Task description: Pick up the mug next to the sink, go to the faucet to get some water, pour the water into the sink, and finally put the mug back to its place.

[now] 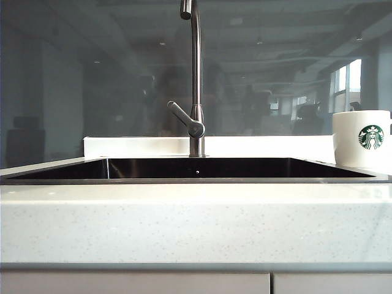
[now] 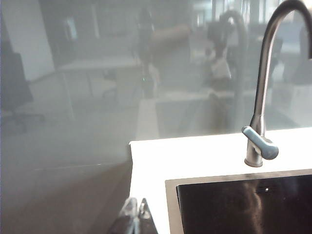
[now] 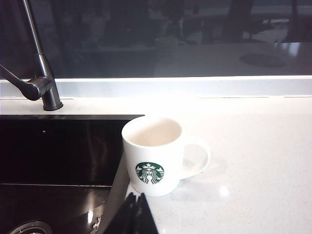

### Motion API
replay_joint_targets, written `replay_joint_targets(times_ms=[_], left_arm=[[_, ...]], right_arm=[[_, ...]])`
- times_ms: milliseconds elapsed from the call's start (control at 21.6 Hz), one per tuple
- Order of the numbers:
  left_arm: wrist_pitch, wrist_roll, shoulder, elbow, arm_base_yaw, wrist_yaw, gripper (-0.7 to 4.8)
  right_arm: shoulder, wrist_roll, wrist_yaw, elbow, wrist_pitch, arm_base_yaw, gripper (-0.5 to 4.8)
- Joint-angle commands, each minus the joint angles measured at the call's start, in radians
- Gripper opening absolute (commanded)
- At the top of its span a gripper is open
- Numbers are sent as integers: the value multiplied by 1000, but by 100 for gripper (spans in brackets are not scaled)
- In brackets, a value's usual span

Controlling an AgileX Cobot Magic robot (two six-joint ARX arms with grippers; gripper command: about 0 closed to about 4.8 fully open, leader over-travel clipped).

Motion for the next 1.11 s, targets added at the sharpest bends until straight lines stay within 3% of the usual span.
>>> replay_joint_targets(times_ms=[46, 231, 463, 1110], left_arm=[[11, -58, -193, -153, 3, -3, -4], [6, -101, -385, -327, 3, -4, -4], [8, -107, -455, -463, 4, -47, -4], [66, -100, -455, -545, 5, -49, -4]], right_arm=[[-1, 4, 1, 5, 18, 1, -5], [-1, 4, 1, 5, 18, 1, -5], [-1, 4, 1, 5, 18, 1, -5], [-1, 4, 1, 5, 18, 1, -5]])
